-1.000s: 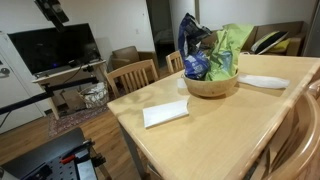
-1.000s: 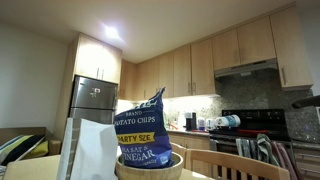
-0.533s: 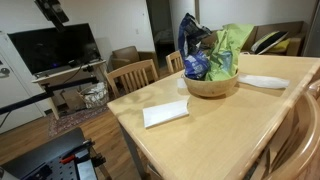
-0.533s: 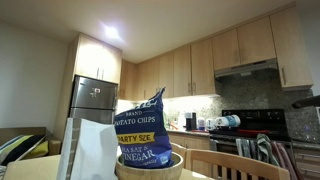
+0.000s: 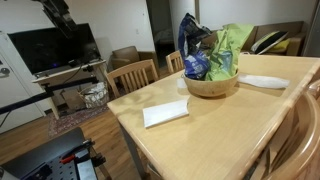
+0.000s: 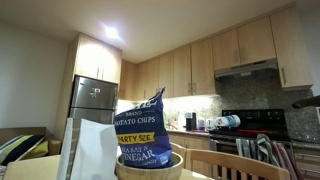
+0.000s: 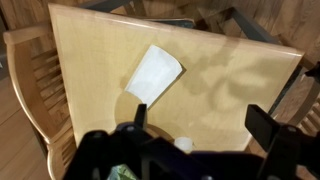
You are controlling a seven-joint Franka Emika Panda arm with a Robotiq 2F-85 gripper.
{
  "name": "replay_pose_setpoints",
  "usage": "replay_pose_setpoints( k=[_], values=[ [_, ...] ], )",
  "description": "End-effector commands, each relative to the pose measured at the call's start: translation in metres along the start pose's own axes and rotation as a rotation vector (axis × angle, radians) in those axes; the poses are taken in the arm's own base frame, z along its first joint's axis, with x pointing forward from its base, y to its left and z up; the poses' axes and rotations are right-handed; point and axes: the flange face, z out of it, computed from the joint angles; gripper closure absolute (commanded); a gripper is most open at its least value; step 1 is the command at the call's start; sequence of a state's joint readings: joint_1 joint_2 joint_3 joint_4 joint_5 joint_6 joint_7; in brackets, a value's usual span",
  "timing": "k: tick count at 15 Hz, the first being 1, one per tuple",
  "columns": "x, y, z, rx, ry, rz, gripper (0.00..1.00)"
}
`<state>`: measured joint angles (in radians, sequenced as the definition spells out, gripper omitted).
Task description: Use the serviette to wipe the table.
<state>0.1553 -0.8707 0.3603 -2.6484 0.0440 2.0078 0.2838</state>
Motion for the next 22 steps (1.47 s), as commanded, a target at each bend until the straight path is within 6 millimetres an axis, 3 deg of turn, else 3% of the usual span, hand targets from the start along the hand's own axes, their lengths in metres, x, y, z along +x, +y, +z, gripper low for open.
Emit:
replay_pose_setpoints(
  k=[1,7,13,18,19,22],
  values=[
    [0.006,-0.016,0.057,0.001,-0.031,0.021,0.00],
    [0.020,-0.024,0.146,-0.073,-0.125,0.060,0.00],
    [0.030,-0.016,0.214,-0.224,-0.176,0.075,0.00],
    [0.045,-0.016,0.254,-0.283,-0.241,0.102,0.00],
    [0.031,-0.012,0.240,-0.269,-0.206,0.085,0.00],
    [0.041,-0.013,0.255,-0.256,-0.244,0.093,0.00]
  ],
)
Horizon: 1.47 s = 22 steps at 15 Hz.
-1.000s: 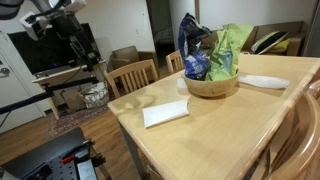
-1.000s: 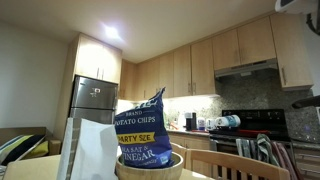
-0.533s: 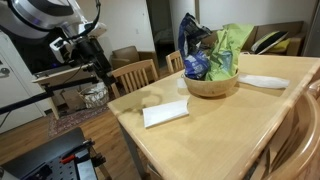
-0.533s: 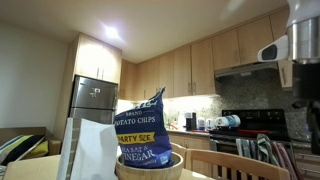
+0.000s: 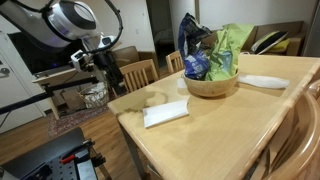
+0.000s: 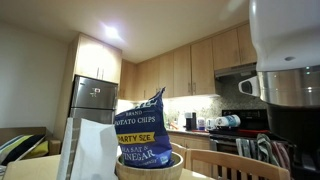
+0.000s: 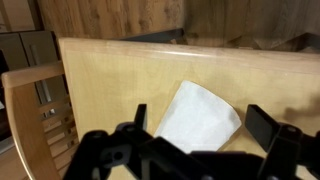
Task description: Use the serviette to wipe the table.
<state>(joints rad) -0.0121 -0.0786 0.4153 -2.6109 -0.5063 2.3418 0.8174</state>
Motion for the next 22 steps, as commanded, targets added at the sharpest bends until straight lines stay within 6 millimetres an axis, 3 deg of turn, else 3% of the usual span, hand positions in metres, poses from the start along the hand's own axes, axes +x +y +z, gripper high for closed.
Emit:
replay_pose_setpoints(
  k=[1,5,8,14,22],
  values=[
    [0.001,-0.001,0.000,0.002,-0.004,-0.001,0.00],
    [0.004,-0.002,0.001,-0.006,0.001,-0.001,0.00],
    [0.019,0.005,0.017,0.001,-0.023,0.012,0.00],
    [0.062,0.029,0.079,0.023,-0.123,0.086,0.00],
    [0.098,0.023,0.155,0.060,-0.226,0.149,0.00]
  ],
)
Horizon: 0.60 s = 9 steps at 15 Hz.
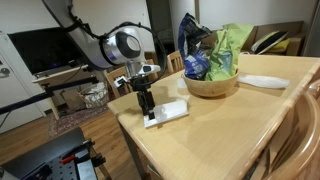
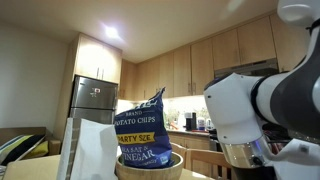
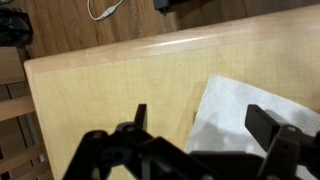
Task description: Use the serviette to wipe the table.
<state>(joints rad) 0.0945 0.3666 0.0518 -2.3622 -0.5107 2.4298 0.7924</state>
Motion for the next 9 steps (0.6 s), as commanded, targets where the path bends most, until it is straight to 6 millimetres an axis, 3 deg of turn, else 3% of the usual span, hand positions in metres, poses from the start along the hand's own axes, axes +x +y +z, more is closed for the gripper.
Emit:
replay_pose_setpoints(
  k=[1,6,9],
  values=[
    [0.024,-0.010,0.019,0.024,-0.017,0.014,0.00],
    [0.049,-0.014,0.042,0.047,0.005,0.056,0.00],
    [0.057,-0.013,0.045,0.053,0.002,0.079,0.00]
  ],
)
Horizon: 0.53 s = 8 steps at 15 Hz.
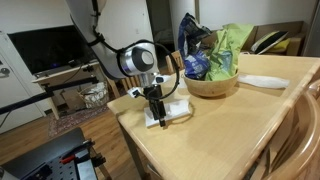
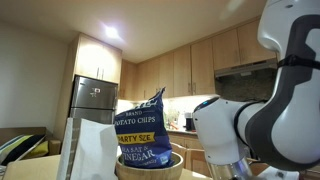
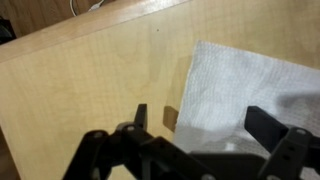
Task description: Use the serviette to wipe the table.
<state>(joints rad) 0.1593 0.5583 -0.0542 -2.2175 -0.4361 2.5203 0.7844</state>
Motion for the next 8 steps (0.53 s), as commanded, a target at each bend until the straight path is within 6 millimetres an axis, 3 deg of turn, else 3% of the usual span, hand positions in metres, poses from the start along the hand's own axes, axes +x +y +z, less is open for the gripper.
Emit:
replay_pose_setpoints(
  k=[1,5,6,7,8],
  values=[
    [0.0120,-0.0022,-0.0021,0.019,0.006,0.006,0.00],
    [0.0140,-0.0030,-0.0104,0.035,0.004,0.002,0.01],
    [0.0151,-0.0035,-0.0114,0.040,0.005,0.015,0.25],
    [0.0155,-0.0043,-0.0118,0.040,0.006,0.018,0.25],
    [0.0160,-0.0055,-0.0119,0.043,0.002,0.013,0.32]
  ],
)
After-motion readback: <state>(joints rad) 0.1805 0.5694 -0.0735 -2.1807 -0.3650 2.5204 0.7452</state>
